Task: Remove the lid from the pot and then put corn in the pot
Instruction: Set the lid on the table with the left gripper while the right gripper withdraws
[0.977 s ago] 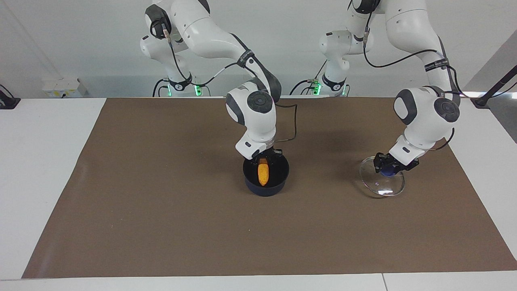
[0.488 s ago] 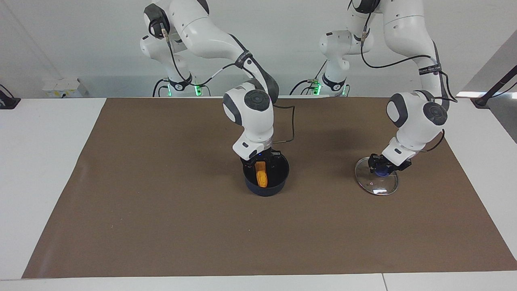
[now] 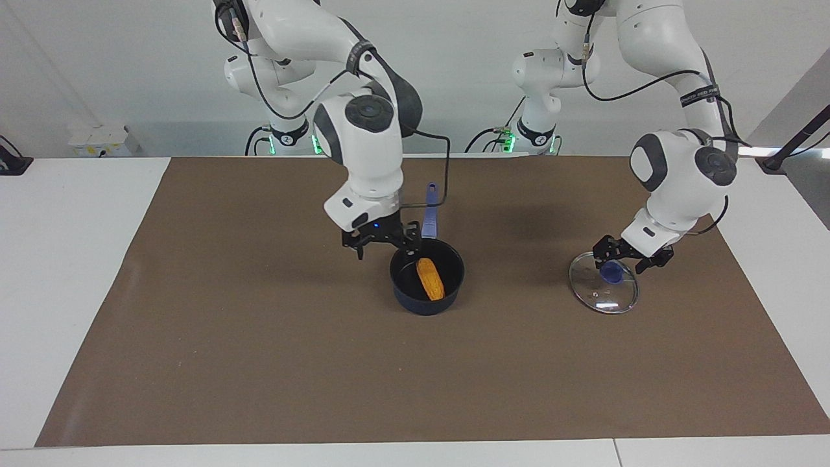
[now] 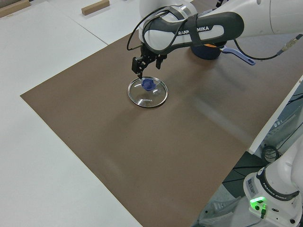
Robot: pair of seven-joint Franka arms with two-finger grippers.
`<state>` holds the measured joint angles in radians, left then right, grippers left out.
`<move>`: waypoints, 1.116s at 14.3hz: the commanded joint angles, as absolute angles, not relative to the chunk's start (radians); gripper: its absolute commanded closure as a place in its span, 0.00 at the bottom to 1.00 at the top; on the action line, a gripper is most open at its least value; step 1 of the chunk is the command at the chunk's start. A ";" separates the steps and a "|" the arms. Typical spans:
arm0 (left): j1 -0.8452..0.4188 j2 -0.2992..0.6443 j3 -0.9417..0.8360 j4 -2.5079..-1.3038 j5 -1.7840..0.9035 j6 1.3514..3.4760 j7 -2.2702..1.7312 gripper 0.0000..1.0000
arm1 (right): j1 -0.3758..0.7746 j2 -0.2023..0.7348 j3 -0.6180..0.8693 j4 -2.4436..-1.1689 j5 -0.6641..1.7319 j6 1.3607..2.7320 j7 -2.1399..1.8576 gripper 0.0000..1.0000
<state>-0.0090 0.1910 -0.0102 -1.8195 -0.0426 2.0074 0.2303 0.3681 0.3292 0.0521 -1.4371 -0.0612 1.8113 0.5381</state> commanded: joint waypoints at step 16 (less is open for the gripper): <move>-0.077 -0.068 -0.011 -1.715 0.037 1.609 0.003 0.00 | -0.101 0.019 0.054 -1.511 0.000 1.423 0.005 0.00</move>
